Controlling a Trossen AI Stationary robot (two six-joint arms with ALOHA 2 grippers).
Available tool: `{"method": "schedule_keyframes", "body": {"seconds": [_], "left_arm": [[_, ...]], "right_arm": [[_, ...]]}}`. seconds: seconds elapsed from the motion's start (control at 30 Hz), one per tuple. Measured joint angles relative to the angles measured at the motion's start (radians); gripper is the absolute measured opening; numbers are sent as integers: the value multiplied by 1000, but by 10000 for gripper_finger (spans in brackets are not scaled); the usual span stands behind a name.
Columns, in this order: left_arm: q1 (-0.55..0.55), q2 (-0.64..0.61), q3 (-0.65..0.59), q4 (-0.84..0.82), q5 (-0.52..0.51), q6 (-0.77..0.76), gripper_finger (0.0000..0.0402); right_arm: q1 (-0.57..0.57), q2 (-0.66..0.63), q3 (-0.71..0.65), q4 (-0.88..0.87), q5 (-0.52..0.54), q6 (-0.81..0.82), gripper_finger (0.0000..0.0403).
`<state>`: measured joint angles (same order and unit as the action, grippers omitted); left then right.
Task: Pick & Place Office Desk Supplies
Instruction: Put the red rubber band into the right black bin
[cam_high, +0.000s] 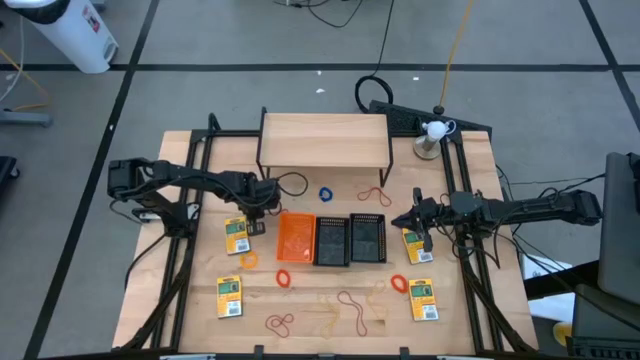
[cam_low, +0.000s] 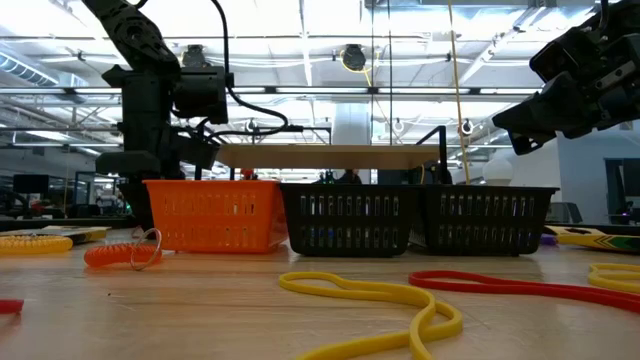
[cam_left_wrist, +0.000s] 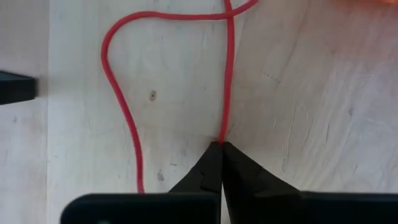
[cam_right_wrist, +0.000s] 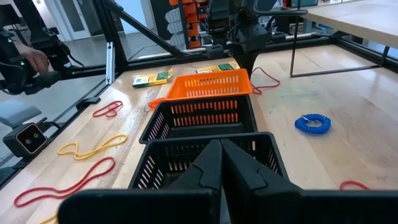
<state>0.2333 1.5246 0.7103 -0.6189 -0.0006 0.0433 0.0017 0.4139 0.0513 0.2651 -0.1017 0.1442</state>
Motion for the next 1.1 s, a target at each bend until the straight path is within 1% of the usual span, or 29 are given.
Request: {"method": "schedule_keyframes", "body": {"seconds": [0.13, 0.27, 0.33, 0.57, 0.67, 0.77, 0.9, 0.97, 1.1], "left_arm": [[1, -71, 14, -49, -22, -21, 1], [-10, -162, 40, -122, -77, -47, 0], [-21, -205, 56, -153, -85, -72, 0], [-101, -362, 101, -135, -111, -144, 0], [-150, -421, 132, -123, -164, -174, 0], [-206, -468, 145, -46, -248, -178, 0], [-265, -510, 148, 180, -332, -136, 0], [-285, -512, 148, 301, -349, -95, 0], [-297, -497, 148, 529, -338, -5, 0]], "right_arm": [[0, 0, 0, 3, 0, 0, 0], [0, 0, 0, 9, -1, 0, 0], [0, 0, 0, 19, -2, 1, 0], [0, 0, 0, 97, -2, 0, 0], [0, 0, 0, 156, -3, -5, 0], [0, 0, 0, 220, -3, -13, 0], [0, 2, 0, 283, -2, -17, 0], [0, 8, 0, 297, 1, -27, 0], [0, 39, 21, 299, 3, -30, 0]]}}
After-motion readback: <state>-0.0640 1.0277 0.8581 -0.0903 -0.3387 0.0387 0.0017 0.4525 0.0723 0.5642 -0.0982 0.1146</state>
